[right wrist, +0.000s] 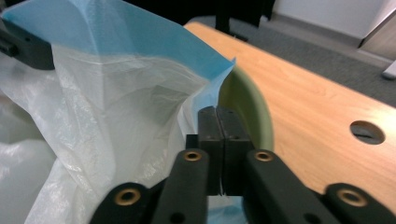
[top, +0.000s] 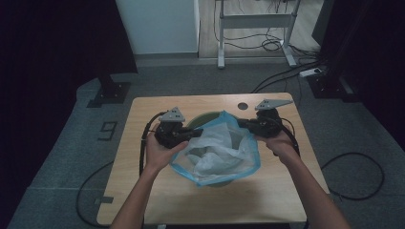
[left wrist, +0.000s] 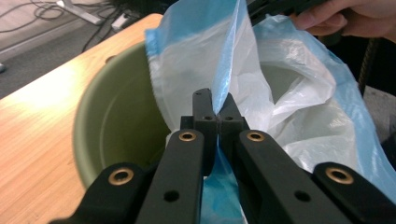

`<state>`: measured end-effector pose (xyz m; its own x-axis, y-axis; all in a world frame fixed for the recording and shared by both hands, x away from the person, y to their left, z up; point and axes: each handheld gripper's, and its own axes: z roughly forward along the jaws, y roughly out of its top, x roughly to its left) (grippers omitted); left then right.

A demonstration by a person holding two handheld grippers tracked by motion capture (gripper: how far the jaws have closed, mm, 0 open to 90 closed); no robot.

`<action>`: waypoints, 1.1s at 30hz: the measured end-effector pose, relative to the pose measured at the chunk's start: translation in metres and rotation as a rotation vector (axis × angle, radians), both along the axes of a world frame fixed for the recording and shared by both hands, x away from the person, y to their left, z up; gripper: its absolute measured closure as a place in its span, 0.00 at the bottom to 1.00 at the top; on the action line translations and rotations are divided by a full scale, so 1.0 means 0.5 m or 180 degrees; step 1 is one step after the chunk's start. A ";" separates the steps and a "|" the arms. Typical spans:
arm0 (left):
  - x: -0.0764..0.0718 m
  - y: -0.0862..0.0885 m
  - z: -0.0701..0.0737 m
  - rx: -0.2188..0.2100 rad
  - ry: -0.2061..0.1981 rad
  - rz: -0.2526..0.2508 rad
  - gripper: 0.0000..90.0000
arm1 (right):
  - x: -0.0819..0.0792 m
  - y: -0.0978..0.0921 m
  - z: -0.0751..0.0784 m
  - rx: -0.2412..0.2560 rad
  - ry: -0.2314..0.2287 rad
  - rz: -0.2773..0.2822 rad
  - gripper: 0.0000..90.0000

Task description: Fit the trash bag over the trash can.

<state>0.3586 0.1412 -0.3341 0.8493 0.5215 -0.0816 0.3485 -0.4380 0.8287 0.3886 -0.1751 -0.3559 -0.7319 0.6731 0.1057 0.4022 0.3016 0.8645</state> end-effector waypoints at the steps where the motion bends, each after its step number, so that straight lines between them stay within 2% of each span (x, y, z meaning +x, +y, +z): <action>1: 0.002 0.005 -0.001 -0.0036 -0.0001 0.0034 1.00 | -0.001 -0.004 0.001 0.0030 -0.0026 -0.0067 0.99; 7: 0.017 0.035 -0.011 -0.0211 0.0034 0.0263 1.00 | -0.001 -0.042 -0.004 0.0095 -0.0080 -0.0401 0.99; 10: 0.028 0.044 -0.018 -0.0288 0.0109 0.0294 1.00 | 0.002 -0.054 -0.010 0.0121 -0.0074 -0.0474 0.99; 11: 0.040 0.054 -0.027 -0.0343 0.0173 0.0328 1.00 | 0.010 -0.064 -0.020 0.0146 -0.0025 -0.0530 0.99; 15: 0.055 0.071 -0.041 -0.0421 0.0268 0.0374 1.00 | 0.020 -0.071 -0.033 0.0155 0.0020 -0.0575 0.99; 16: 0.061 0.081 -0.048 -0.0457 0.0302 0.0408 1.00 | 0.026 -0.076 -0.047 0.0160 0.0051 -0.0609 0.99; 21: 0.087 0.102 -0.073 -0.0540 0.0444 0.0488 1.00 | 0.042 -0.079 -0.075 0.0231 0.0138 -0.0642 0.99; 23: 0.097 0.108 -0.082 -0.0578 0.0484 0.0513 1.00 | 0.048 -0.078 -0.079 0.0296 0.0134 -0.0635 0.99; 28: 0.114 0.118 -0.103 -0.0654 0.0567 0.0564 1.00 | 0.064 -0.071 -0.093 0.0329 0.0149 -0.0620 0.99; 32: 0.122 0.122 -0.115 -0.0663 0.0614 0.0651 1.00 | 0.071 -0.067 -0.102 0.0342 0.0158 -0.0603 0.99; 33: 0.129 0.125 -0.125 -0.0688 0.0663 0.0710 1.00 | 0.074 -0.062 -0.110 0.0325 0.0158 -0.0583 0.99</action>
